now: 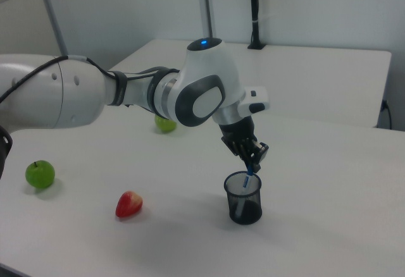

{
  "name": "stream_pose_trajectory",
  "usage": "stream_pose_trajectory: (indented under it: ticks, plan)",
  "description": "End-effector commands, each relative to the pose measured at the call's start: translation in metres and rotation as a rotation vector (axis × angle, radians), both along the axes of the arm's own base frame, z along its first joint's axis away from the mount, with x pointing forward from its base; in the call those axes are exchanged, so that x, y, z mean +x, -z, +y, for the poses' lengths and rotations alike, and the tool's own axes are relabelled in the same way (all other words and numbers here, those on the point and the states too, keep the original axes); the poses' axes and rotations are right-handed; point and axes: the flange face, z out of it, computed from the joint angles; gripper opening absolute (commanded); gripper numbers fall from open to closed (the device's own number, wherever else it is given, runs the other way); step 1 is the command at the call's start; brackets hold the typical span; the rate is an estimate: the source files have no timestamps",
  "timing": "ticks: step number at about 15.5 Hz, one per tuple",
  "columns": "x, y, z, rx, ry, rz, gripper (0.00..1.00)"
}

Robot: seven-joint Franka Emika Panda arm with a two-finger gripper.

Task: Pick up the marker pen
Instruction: 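Close the gripper on the blue-capped white marker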

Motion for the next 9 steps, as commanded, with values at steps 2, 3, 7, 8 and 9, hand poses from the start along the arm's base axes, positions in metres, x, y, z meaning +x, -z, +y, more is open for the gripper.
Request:
stream_pose_trajectory:
  ticks: [2,3,7,8,9]
  plan:
    - [-0.0017,-0.0003,0.0006,-0.015,-0.019,-0.011,0.05]
    - [-0.0017,-0.0003,0.0006,-0.015,-0.019,-0.011,0.02]
    - [-0.0015,-0.001,0.0005,-0.016,-0.019,-0.013,0.0]
    - [-0.0018,-0.003,0.0006,-0.016,-0.019,-0.014,0.0]
    - [-0.0027,-0.0039,-0.0012,-0.016,-0.015,-0.014,0.0]
